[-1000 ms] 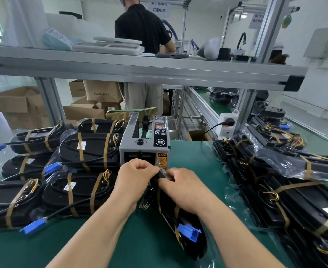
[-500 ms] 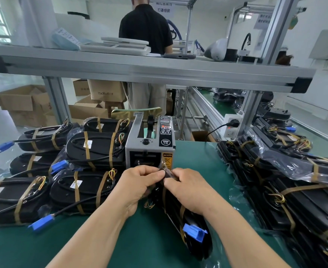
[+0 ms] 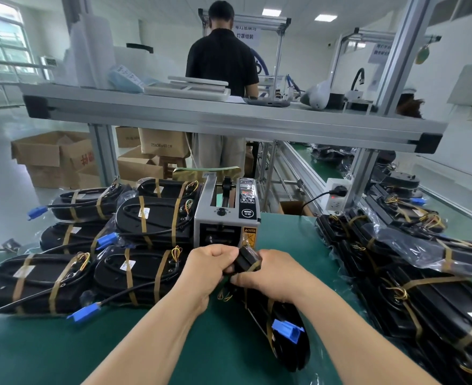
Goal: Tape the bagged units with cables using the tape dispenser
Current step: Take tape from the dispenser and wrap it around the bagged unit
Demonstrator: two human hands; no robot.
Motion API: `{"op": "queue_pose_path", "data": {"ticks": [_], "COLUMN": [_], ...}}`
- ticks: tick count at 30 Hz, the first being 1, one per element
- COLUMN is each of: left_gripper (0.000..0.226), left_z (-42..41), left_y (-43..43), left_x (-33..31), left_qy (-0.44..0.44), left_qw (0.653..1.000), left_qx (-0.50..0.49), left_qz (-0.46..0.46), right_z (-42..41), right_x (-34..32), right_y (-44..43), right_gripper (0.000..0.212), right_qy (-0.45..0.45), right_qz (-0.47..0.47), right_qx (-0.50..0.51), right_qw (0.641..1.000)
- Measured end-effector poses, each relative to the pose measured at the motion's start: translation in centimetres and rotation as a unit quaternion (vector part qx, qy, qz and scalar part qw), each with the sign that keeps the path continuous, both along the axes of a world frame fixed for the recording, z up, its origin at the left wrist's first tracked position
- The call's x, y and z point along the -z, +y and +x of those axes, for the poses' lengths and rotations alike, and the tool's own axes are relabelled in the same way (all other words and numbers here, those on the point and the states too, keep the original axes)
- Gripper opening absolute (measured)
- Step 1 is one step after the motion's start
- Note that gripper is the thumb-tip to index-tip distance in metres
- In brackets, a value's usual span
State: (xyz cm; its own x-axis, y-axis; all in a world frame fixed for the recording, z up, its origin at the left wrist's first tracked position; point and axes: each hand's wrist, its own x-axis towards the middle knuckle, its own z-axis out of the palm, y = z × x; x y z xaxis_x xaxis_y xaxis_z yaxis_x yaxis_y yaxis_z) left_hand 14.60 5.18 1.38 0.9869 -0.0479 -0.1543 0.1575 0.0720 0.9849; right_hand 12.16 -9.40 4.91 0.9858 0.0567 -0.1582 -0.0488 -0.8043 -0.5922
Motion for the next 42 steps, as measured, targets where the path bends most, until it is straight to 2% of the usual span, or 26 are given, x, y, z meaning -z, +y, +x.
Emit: {"op": "queue_pose_path", "data": {"ticks": [3,7,11,16,20,26,29,31,33,36,38,40,42], "left_gripper": [0.023,0.015,0.013,0.028,0.029,0.024,0.014,0.013,0.019,0.018,0.010,0.008,0.005], "left_z": [-1.0,-0.6,0.7,2.7,3.6,4.9,4.9,3.9,2.0,-2.2,-5.2,-7.5,-8.5], "left_y": [1.3,2.7,1.7,0.0,-0.5,-1.4,-2.0,-2.3,-2.0,-0.8,-0.3,-0.4,-1.0], "left_x": [0.1,0.3,-0.3,-0.6,-0.5,-0.9,-1.2,-1.3,-1.6,-3.3,-4.9,-6.3,-7.0], "left_qy": [-0.023,0.021,0.078,0.161,0.196,0.211,0.213,0.180,0.115,-0.025,-0.095,-0.137,-0.156], "left_qw": [0.999,0.995,0.987,0.970,0.959,0.941,0.918,0.918,0.938,0.976,0.985,0.987,0.986], "left_qx": [-0.007,-0.102,-0.123,-0.129,-0.142,-0.163,-0.225,-0.248,-0.219,-0.113,-0.028,0.047,0.064], "left_qz": [0.031,-0.011,-0.063,-0.125,-0.147,-0.210,-0.249,-0.252,-0.241,-0.184,-0.142,-0.072,0.002], "right_z": [-0.8,-2.9,-5.1,-7.8,-9.0,-9.4,-9.7,-10.0,-10.5,-10.8,-10.9,-10.9,-10.9], "right_x": [-1.1,-2.4,-2.2,0.9,1.9,1.8,1.8,2.0,2.1,2.4,2.5,2.5,2.4], "right_y": [-0.4,-2.5,-3.1,-2.1,-1.8,-1.5,-1.5,-1.7,-2.0,-2.1,-1.9,-1.5,-1.3], "right_gripper": [0.031,0.031,0.035,0.033,0.030,0.031,0.031,0.032,0.037,0.043,0.044,0.043,0.043], "right_qy": [-0.019,-0.032,-0.087,-0.183,-0.206,-0.211,-0.213,-0.217,-0.219,-0.220,-0.224,-0.227,-0.230], "right_qz": [0.001,0.165,0.234,0.279,0.313,0.315,0.316,0.318,0.326,0.335,0.342,0.358,0.375], "right_qx": [0.010,0.063,0.067,0.136,0.175,0.174,0.174,0.169,0.159,0.143,0.132,0.126,0.124], "right_qw": [1.000,0.984,0.966,0.933,0.910,0.909,0.908,0.907,0.906,0.905,0.903,0.897,0.890]}}
